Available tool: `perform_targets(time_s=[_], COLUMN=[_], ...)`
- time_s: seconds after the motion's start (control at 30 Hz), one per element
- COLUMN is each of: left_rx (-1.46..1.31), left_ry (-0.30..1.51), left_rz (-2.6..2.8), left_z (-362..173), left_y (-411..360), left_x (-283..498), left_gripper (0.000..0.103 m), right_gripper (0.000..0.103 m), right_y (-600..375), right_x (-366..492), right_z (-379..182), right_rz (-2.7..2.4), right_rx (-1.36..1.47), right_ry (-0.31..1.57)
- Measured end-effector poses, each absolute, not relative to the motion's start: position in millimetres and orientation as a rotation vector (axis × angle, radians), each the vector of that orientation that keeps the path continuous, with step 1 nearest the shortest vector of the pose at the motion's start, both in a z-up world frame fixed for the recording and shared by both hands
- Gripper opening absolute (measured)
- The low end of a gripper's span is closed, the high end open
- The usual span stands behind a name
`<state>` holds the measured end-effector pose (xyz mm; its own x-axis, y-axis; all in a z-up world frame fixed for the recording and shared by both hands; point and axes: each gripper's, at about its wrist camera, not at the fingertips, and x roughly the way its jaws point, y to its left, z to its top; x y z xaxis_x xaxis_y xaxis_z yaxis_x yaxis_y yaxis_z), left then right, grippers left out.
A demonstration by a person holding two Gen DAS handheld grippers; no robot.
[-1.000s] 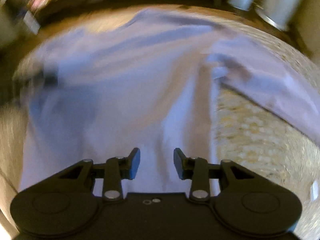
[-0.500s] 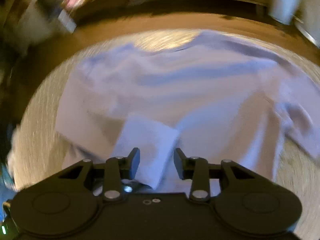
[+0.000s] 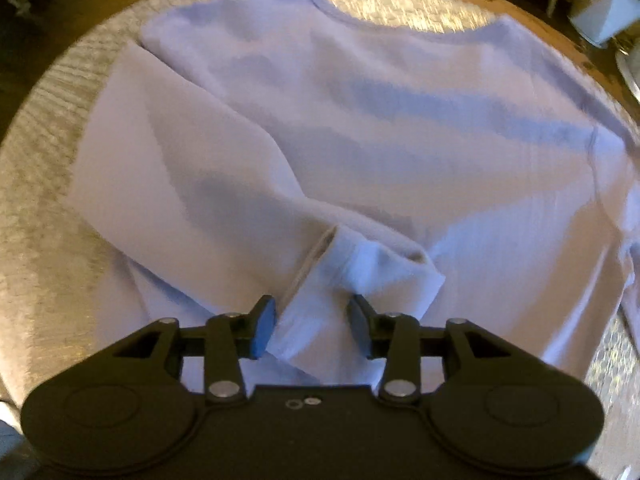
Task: Fold clothes
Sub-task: 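Grasp the sleeve cuff with the right gripper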
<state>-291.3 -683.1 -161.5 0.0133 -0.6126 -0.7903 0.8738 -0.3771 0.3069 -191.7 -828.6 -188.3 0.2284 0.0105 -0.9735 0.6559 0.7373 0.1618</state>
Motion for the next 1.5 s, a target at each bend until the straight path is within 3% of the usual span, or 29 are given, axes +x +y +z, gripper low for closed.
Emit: perform_targets(time_s=[0.37, 0.6, 0.8, 1.07, 1.27, 1.5], left_rx=[1.082, 1.015, 1.008, 0.995, 0.848, 0.769], left_ry=[0.543, 0.648, 0.67, 0.66, 0.774, 0.841], left_rz=[-1.452, -1.44, -1.419, -1.319, -1.202, -1.143], left_z=[-188.1, -186.2, -185.5, -181.7, -181.6, -185.8], left_y=[-673.6, -666.2, -666.2, -673.4, -685.1, -682.6], left_x=[-223.8, -205.1, -202.5, -204.1, -184.6, -180.6], left_gripper=[0.068, 0.071, 0.074, 0.076, 0.076, 0.076], right_gripper=[0.103, 0.103, 0.103, 0.103, 0.103, 0.103], right_y=[-821.5, -847.7, -852.0, -839.0, -836.8, -837.5], right_x=[-197.8, -311.7, -365.9, -359.3, -346.6, -348.7], right_z=[-200.0, -151.7, -176.3, -207.4, -212.7, -216.7], right_rz=[-0.65, -0.905, -0.984, -0.933, -0.904, -0.944], right_rx=[0.677, 0.858, 0.981, 0.992, 0.939, 1.041], right_ry=[1.316, 1.136, 1.162, 1.254, 1.338, 1.304])
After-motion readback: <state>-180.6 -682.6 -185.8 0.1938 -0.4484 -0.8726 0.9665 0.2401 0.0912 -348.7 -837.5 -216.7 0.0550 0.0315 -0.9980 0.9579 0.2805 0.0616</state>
